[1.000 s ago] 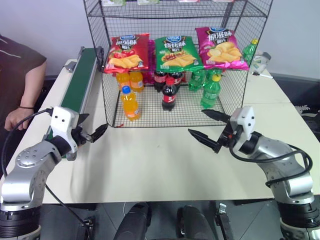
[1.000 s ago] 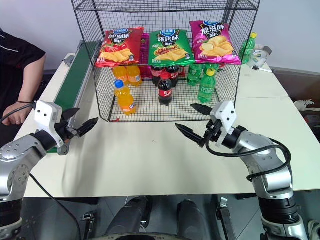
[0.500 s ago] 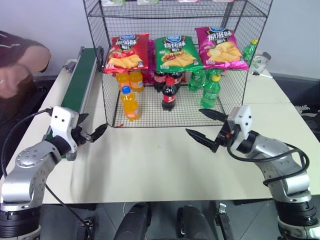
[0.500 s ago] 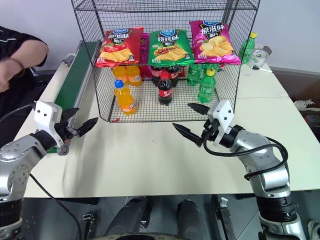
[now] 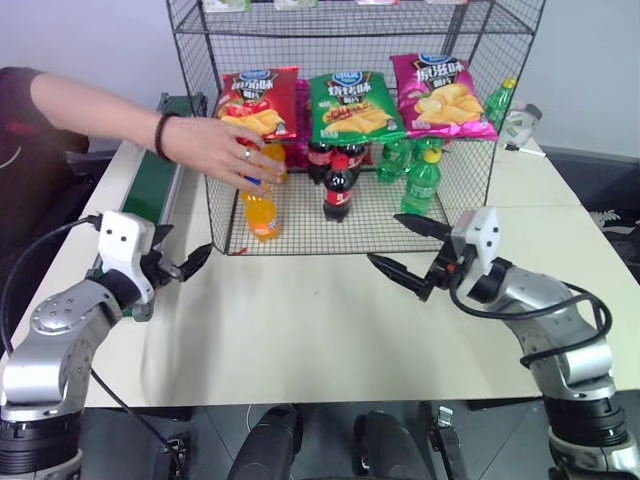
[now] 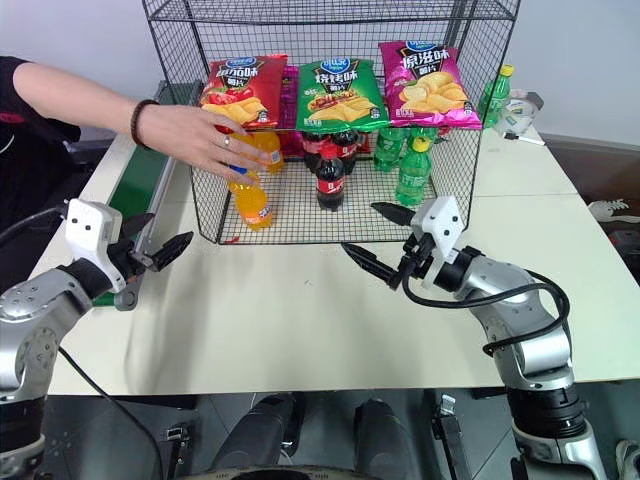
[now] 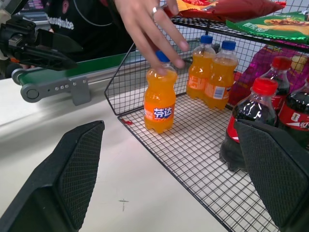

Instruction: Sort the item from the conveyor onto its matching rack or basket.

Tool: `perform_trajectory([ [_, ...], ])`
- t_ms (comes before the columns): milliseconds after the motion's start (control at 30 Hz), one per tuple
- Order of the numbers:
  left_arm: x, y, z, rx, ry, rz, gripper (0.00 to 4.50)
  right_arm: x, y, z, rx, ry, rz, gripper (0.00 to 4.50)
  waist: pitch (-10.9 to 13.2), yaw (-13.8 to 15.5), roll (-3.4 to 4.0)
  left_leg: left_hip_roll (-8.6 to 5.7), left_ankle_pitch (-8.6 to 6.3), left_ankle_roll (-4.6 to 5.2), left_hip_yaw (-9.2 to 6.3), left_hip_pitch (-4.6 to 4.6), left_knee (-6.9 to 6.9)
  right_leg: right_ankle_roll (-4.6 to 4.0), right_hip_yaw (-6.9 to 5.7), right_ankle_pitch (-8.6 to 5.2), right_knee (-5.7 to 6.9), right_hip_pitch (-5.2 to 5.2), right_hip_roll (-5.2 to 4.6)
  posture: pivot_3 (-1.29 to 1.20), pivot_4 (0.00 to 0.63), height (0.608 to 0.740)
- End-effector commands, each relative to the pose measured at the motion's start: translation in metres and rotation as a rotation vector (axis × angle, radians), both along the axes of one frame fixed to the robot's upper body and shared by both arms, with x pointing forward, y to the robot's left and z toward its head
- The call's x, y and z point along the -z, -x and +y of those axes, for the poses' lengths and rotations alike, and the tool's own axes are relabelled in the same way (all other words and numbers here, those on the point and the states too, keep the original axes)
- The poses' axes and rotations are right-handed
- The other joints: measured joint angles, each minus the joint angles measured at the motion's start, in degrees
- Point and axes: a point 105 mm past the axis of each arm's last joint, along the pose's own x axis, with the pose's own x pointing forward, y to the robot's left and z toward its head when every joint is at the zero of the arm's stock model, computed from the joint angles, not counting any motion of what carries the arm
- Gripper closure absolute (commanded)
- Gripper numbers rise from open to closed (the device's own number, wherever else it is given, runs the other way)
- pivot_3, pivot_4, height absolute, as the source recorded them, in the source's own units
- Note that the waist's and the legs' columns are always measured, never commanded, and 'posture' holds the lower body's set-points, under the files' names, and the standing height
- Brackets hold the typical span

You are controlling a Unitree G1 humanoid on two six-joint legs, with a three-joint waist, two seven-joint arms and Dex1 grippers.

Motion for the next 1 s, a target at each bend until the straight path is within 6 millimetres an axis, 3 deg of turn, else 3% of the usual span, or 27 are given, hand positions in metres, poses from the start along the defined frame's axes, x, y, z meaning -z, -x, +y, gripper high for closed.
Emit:
perform_trajectory([
  [33, -0.013, -0.002, 0.006, -0.035, -0.012, -0.055, 0.10, -0.012, -0.001, 0.003, -0.015, -0.011, -0.065, 0.00, 0.0, 0.0, 0.00, 0.00, 0.00, 0.00, 0.00, 0.00, 0.00, 0.00, 0.00, 0.00, 0.00, 0.00, 0.00, 0.00, 0.150, 0.740],
  [567, -0.013, 0.003, 0.010, -0.059, 0.043, -0.083, 0.10, -0.011, 0.001, 0.003, -0.024, -0.011, -0.082, 0.00, 0.0, 0.0, 0.00, 0.00, 0.00, 0.00, 0.00, -0.01, -0.01, 0.01, 0.00, 0.01, -0.01, -0.04, 0.00, 0.00, 0.150, 0.740],
  [767, -0.012, 0.004, 0.028, -0.159, 0.065, -0.094, 0.10, -0.010, 0.003, 0.006, -0.038, -0.008, -0.070, 0.00, 0.0, 0.0, 0.00, 0.00, 0.00, 0.00, 0.00, -0.01, -0.01, 0.01, 0.00, 0.01, -0.01, -0.04, 0.00, 0.00, 0.150, 0.740],
  [1000, -0.019, -0.003, 0.075, -0.477, 0.095, -0.153, 0.10, -0.010, 0.002, 0.011, -0.052, -0.013, -0.062, 0.00, 0.0, 0.1, -0.01, 0.00, 0.00, 0.00, -0.01, 0.00, 0.01, 0.03, -0.01, 0.02, -0.01, -0.05, 0.01, 0.00, 0.150, 0.740],
])
